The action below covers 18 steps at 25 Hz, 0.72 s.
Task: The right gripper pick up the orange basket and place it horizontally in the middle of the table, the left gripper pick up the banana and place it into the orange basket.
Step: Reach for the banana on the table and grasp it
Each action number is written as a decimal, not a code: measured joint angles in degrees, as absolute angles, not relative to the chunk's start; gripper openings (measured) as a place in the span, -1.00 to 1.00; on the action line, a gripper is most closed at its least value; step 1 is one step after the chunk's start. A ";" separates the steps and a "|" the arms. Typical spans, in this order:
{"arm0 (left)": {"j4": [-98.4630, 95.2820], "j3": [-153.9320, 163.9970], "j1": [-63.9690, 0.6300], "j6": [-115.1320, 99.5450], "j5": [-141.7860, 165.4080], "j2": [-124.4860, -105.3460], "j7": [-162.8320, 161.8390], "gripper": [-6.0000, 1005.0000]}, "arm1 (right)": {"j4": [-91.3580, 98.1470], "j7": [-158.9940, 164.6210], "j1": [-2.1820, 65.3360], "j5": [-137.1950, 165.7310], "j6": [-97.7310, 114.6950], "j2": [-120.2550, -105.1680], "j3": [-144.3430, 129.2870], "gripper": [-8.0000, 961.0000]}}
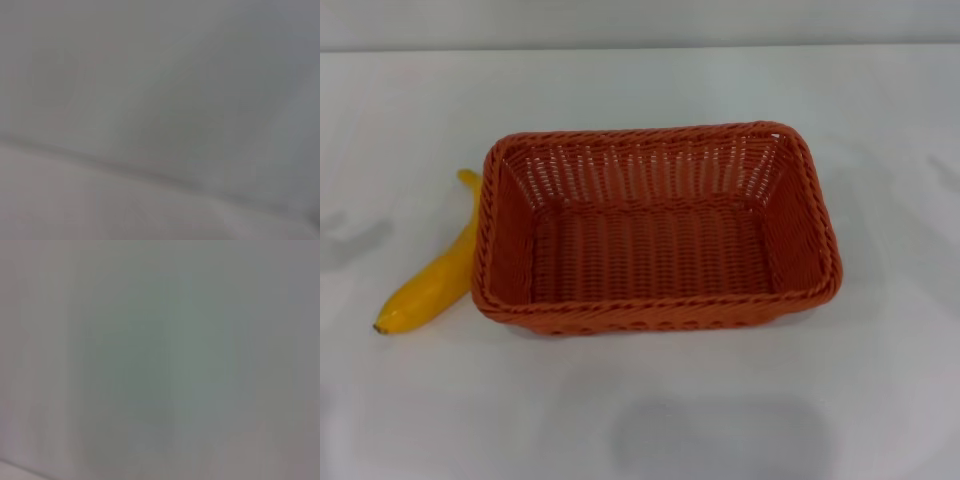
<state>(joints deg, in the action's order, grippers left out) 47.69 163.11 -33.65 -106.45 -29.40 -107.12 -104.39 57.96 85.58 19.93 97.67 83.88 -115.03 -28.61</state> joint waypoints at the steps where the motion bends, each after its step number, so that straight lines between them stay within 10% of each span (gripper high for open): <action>1: 48.33 163.13 -35.51 -106.91 -25.36 -106.75 -105.26 0.58 | 56.67 82.90 19.32 95.70 83.95 -115.04 -28.67 0.79; 9: 50.29 163.20 -49.10 -105.80 5.01 -105.21 -105.27 0.57 | 51.98 77.15 19.03 88.87 83.79 -115.03 -28.64 0.79; 18: 48.70 163.22 -59.94 -97.35 17.30 -107.90 -103.95 0.57 | 49.90 76.80 17.02 86.28 84.76 -114.97 -28.40 0.79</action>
<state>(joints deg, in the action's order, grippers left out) 48.70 163.22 -59.94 -97.35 17.30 -107.90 -103.95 49.90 76.80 17.02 86.28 84.76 -114.97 -28.40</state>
